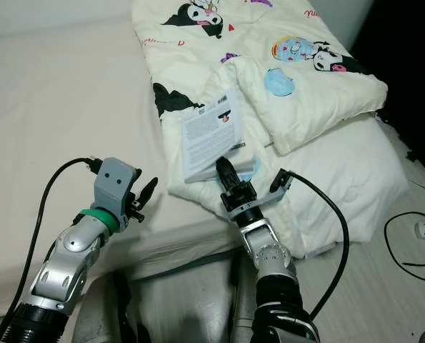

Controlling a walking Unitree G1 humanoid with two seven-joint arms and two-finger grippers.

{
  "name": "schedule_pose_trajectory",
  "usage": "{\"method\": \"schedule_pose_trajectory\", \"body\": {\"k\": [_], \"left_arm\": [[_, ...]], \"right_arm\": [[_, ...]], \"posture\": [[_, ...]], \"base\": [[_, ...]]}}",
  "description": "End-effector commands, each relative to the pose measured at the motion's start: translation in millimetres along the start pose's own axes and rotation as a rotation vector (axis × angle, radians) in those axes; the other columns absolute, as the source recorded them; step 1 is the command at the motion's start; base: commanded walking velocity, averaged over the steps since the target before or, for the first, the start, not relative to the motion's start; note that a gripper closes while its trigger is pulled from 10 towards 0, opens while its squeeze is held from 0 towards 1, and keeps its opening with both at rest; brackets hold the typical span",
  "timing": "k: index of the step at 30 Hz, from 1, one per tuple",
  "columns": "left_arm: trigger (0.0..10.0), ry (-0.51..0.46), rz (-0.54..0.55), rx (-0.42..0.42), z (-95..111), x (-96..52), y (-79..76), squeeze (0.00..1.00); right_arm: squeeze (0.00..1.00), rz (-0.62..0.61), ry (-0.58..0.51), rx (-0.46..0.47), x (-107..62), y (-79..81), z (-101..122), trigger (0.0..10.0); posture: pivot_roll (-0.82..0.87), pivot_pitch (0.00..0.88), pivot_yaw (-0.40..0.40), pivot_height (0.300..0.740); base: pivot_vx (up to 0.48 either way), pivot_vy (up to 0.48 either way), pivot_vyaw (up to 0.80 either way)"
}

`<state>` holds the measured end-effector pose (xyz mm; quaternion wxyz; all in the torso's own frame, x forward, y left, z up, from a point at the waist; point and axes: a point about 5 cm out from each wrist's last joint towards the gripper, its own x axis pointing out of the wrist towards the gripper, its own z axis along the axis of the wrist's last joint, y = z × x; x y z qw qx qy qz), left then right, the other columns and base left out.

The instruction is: Clean up the room

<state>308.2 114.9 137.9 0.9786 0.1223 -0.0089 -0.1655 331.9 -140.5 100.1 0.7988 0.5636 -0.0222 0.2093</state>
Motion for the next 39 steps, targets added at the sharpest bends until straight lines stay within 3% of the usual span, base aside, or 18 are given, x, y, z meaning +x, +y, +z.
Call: {"method": "schedule_pose_trajectory", "body": {"k": [1,5,11,16,18,26,27,29,30,39], "left_arm": [[10.0,0.025,0.005,0.001,-6.0,-3.4,2.0,0.00],[10.0,0.024,0.004,0.000,-5.6,-2.9,0.6,0.00],[10.0,0.023,-0.002,-0.001,-5.3,-2.0,-0.5,0.00],[10.0,0.018,0.002,0.000,-4.0,-0.7,-0.3,0.00],[10.0,0.018,0.004,0.000,-4.0,-1.4,0.1,0.00],[10.0,0.019,0.003,0.005,-4.1,-3.3,0.7,0.00],[10.0,0.017,0.005,0.006,-3.4,-3.0,1.7,0.00],[10.0,0.017,0.005,0.006,-3.4,-3.0,1.7,0.00],[10.0,0.016,0.008,0.007,-2.8,-2.4,2.9,0.00],[10.0,0.007,0.012,0.004,-0.4,3.1,2.0,0.00]], "right_arm": [[0.00,-0.066,0.002,0.017,-8.0,-9.6,-6.4,10.0],[0.00,-0.126,0.003,0.011,-15.8,-15.9,-9.4,10.0],[0.00,-0.091,0.018,-0.025,-15.4,-14.0,-5.4,10.0],[0.00,-0.073,0.030,-0.067,8.1,-7.6,8.8,9.8],[0.00,-0.068,0.037,-0.072,12.9,-6.2,10.5,9.6],[0.00,-0.068,0.053,-0.046,24.2,-2.7,10.8,10.0],[0.00,-0.086,0.075,-0.046,26.0,-3.5,7.5,5.0],[0.00,-0.086,0.075,-0.046,26.0,-3.5,7.5,5.0],[0.00,-0.111,0.105,-0.051,26.8,-5.3,2.9,0.0],[0.00,0.011,0.143,-0.038,30.2,5.5,-1.3,0.0]], "posture": [[-0.04,0.155,0.139,0.555],[-0.04,0.156,0.139,0.555],[-0.04,0.155,0.144,0.555],[-0.03,0.149,0.141,0.555],[-0.02,0.147,0.142,0.555],[-0.01,0.140,0.143,0.555],[0.00,0.138,0.141,0.555],[0.00,0.138,0.141,0.555],[0.00,0.135,0.140,0.555],[-0.03,0.117,0.132,0.555]], "base": [[0.000,0.000,0.00],[0.000,0.000,0.00],[0.000,0.000,0.00],[0.000,0.000,0.00],[0.000,0.000,0.00],[0.000,0.000,0.00],[0.000,0.000,0.00],[0.000,0.000,0.00],[0.000,0.000,0.00],[0.000,0.000,0.00]]}}
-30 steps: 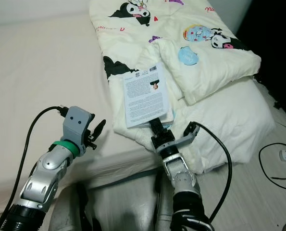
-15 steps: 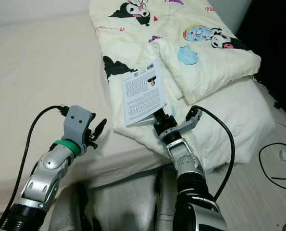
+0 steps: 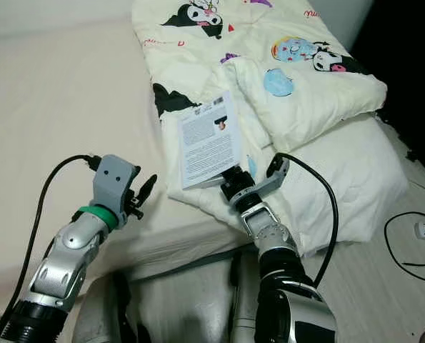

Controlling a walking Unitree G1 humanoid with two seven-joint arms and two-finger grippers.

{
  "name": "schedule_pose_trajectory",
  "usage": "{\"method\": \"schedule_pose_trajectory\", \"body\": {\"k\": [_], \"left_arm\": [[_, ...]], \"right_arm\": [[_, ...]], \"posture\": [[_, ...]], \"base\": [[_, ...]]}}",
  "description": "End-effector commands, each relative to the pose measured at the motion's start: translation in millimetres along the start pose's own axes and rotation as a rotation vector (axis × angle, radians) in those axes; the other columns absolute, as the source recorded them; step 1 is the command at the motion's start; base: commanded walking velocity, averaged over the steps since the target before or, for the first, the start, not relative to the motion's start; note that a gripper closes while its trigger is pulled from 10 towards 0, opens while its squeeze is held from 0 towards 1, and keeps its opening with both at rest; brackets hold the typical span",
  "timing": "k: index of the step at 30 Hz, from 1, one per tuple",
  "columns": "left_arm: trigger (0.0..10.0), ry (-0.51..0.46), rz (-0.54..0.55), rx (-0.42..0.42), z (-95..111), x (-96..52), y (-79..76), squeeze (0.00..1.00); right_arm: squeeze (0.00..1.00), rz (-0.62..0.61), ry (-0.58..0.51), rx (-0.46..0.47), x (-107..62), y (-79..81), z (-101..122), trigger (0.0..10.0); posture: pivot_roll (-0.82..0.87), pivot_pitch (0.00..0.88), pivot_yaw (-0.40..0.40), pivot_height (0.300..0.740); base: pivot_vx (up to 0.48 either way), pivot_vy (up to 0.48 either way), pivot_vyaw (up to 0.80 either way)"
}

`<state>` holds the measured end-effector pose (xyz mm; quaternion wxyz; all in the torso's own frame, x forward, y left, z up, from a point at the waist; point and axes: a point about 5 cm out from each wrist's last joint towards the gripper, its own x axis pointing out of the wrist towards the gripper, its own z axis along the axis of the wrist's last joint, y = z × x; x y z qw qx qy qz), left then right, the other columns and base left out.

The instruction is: Clean up the room

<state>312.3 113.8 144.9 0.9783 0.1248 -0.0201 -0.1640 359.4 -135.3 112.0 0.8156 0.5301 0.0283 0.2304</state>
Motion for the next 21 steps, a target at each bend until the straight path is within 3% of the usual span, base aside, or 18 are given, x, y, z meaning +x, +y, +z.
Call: {"method": "schedule_pose_trajectory", "body": {"k": [1,5,6,7,9,10,11,12,13,14,15,17,21], "left_arm": [[10.0,0.027,0.006,-0.005,-7.2,-1.2,-0.1,0.00],[10.0,0.018,0.006,-0.009,-5.2,0.9,-1.3,0.00],[10.0,0.012,0.010,-0.009,-3.5,1.4,-0.5,0.00],[10.0,0.012,0.010,-0.009,-3.5,1.4,-0.5,0.00],[10.0,-0.008,0.023,-0.011,1.4,2.0,3.1,0.00],[10.0,-0.008,0.023,-0.011,1.4,2.0,3.1,0.00],[10.0,-0.027,0.038,-0.011,6.2,2.3,7.7,0.00],[10.0,-0.027,0.038,-0.011,6.2,2.3,7.7,0.00],[10.0,-0.051,0.058,-0.008,12.5,2.4,14.2,0.00],[10.0,-0.080,0.097,-0.014,21.7,3.1,26.0,0.00],[10.0,-0.107,0.138,-0.024,30.4,3.2,37.9,0.00],[10.0,-0.129,0.177,-0.038,38.1,3.1,49.0,0.00],[10.0,-0.176,0.237,-0.069,52.4,2.0,62.7,0.00]], "right_arm": [[0.00,0.041,0.022,0.009,1.0,3.7,-6.2,0.0],[0.00,0.090,-0.009,-0.022,-0.1,9.8,-1.1,0.0],[0.00,0.119,-0.011,-0.086,0.0,16.1,1.0,0.0],[0.00,0.119,-0.011,-0.086,0.0,16.1,1.0,0.0],[0.00,0.178,-0.002,-0.298,-0.7,36.0,3.4,0.0],[0.00,0.178,-0.002,-0.298,-0.7,36.0,3.4,0.0],[0.00,0.195,0.001,-0.463,-2.9,49.9,6.1,0.0],[0.00,0.195,0.001,-0.463,-2.9,49.9,6.1,0.0],[0.00,0.184,-0.009,-0.628,-6.6,61.4,9.5,0.0],[0.00,0.144,-0.021,-0.807,-14.3,69.3,14.0,2.3],[0.00,0.094,-0.043,-0.960,-22.4,73.9,18.1,10.0],[0.00,0.043,-0.065,-1.081,-30.3,76.0,21.9,10.0],[0.00,-0.029,-0.124,-1.124,-42.8,75.3,24.9,10.0]], "posture": [[-0.03,0.117,0.132,0.555],[-0.03,0.111,0.129,0.555],[-0.03,0.110,0.127,0.555],[-0.03,0.110,0.127,0.555],[-0.05,0.108,0.118,0.555],[-0.05,0.108,0.118,0.555],[-0.07,0.106,0.110,0.555],[-0.07,0.106,0.110,0.555],[-0.09,0.103,0.099,0.555],[-0.11,0.100,0.089,0.555],[-0.12,0.099,0.080,0.555],[-0.12,0.099,0.080,0.555],[-0.14,0.092,0.058,0.555]], "base": [[0.000,0.000,0.00],[0.000,0.000,0.00],[0.000,0.000,0.00],[0.000,0.000,0.00],[0.000,0.000,0.00],[0.000,0.000,0.00],[0.000,0.000,0.00],[0.000,0.000,0.00],[0.000,0.000,0.00],[0.000,0.000,0.00],[0.000,0.000,0.00],[0.000,0.000,0.00],[0.000,0.000,0.00]]}}
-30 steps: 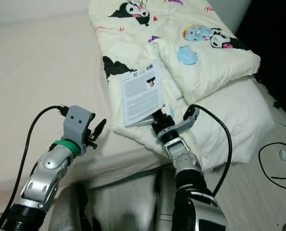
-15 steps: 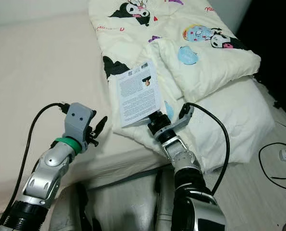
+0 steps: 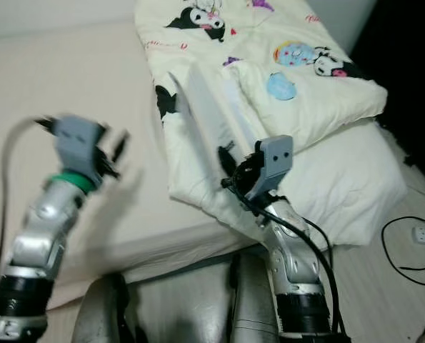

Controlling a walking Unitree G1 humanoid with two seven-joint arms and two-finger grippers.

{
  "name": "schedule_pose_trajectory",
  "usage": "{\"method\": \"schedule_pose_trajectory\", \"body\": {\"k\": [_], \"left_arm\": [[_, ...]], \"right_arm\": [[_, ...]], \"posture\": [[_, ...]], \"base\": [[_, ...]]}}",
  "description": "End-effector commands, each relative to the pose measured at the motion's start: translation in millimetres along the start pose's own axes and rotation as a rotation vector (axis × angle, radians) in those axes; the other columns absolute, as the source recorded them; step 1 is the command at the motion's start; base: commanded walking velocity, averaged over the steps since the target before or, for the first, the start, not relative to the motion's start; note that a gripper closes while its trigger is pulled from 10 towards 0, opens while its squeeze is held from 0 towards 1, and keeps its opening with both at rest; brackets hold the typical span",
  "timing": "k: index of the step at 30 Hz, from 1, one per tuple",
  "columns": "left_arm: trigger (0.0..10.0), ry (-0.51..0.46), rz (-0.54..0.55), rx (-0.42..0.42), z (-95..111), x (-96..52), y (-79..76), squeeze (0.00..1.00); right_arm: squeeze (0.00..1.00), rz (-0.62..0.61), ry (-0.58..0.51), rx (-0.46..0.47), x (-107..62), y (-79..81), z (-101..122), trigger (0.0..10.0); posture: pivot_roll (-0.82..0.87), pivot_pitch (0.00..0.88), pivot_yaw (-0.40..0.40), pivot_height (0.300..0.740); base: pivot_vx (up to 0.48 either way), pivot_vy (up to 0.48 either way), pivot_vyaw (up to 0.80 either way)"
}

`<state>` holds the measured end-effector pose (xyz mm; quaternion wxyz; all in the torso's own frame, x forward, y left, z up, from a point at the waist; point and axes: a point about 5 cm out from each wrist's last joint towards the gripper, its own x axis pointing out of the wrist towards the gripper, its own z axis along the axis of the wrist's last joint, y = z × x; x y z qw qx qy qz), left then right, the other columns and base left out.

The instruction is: Clean up the room

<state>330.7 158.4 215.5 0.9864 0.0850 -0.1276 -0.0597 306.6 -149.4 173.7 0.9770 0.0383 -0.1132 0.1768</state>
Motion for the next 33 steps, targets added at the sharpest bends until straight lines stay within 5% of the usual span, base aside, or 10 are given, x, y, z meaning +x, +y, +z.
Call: {"method": "schedule_pose_trajectory", "body": {"k": [1,9,33], "left_arm": [[10.0,0.024,0.004,-0.025,-3.7,-1.9,-1.1,0.00],[10.0,0.003,-0.007,-0.072,4.2,-1.4,-11.3,0.00],[10.0,0.080,-0.053,-0.095,-11.1,-4.7,-32.2,0.00]], "right_arm": [[0.00,-0.013,-0.048,-0.035,-2.0,2.2,7.4,10.0],[0.00,-0.147,-0.093,-0.205,1.3,-5.4,15.4,10.0],[0.00,-0.223,-0.110,-0.227,5.9,-8.0,10.7,10.0]], "posture": [[-0.14,0.092,0.058,0.555],[-0.13,0.076,0.050,0.569],[-0.12,0.053,0.053,0.673]], "base": [[0.000,0.000,0.00],[0.000,0.000,0.00],[0.000,0.000,0.00]]}}
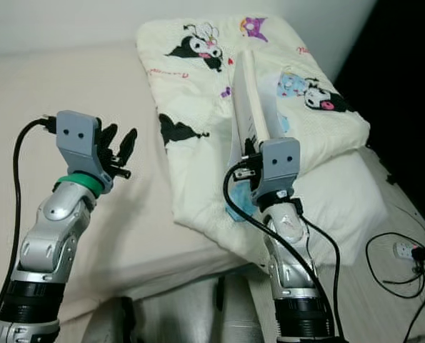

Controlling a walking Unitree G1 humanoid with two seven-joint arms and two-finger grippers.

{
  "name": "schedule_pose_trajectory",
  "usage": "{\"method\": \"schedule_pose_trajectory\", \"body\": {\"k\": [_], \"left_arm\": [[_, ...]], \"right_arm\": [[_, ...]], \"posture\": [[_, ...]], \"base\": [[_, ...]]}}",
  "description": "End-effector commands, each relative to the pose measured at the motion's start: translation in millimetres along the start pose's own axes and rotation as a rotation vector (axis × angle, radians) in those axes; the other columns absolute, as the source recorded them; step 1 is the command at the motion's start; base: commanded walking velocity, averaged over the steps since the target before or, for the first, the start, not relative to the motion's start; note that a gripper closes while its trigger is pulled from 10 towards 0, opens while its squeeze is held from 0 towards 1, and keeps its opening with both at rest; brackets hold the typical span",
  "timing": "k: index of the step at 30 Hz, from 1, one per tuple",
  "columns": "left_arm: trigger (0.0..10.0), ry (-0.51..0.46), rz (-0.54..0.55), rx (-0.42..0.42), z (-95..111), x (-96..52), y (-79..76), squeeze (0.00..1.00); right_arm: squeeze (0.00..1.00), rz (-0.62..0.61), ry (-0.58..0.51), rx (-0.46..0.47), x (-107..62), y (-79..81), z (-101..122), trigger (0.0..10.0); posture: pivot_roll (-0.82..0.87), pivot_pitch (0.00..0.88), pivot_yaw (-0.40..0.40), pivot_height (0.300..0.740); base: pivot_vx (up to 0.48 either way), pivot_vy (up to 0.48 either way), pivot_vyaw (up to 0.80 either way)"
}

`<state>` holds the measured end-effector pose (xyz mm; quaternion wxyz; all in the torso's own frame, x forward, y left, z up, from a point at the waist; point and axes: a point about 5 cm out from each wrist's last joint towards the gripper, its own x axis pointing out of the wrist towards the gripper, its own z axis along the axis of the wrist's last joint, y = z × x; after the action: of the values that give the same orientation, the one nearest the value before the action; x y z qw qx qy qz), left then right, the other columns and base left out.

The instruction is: Clean up the room

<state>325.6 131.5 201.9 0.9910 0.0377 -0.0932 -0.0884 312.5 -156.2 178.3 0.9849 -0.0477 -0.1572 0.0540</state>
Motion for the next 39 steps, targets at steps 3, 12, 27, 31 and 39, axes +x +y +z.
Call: {"method": "schedule_pose_trajectory", "body": {"k": [3,12,27,31,39], "left_arm": [[10.0,0.022,-0.006,0.012,-3.8,0.8,-3.5,0.00],[10.0,0.034,-0.035,0.007,-7.9,2.0,-10.3,0.00],[10.0,0.074,-0.072,-0.003,-19.7,-6.7,-12.7,0.00],[10.0,0.078,-0.073,0.001,-20.7,-8.1,-12.4,0.00],[10.0,0.076,-0.064,0.031,-21.6,-10.2,-13.1,0.00]], "right_arm": [[0.00,-0.008,-0.048,-0.009,2.5,-0.5,6.3,10.0],[0.00,-0.043,-0.037,0.002,5.1,-1.3,3.6,10.0],[0.00,-0.055,0.005,0.069,5.9,5.0,-7.9,10.0],[0.00,-0.050,0.009,0.075,6.0,7.3,-9.4,10.0],[0.00,-0.035,0.014,0.085,6.2,11.3,-11.5,10.0]], "posture": [[-0.12,0.052,0.054,0.678],[-0.12,0.044,0.056,0.712],[-0.11,0.028,0.059,0.712],[-0.11,0.027,0.060,0.712],[-0.11,0.032,0.061,0.712]], "base": [[0.000,0.000,0.00],[0.000,0.000,0.00],[0.000,0.000,0.00],[0.000,0.000,0.00],[0.000,0.000,0.00]]}}
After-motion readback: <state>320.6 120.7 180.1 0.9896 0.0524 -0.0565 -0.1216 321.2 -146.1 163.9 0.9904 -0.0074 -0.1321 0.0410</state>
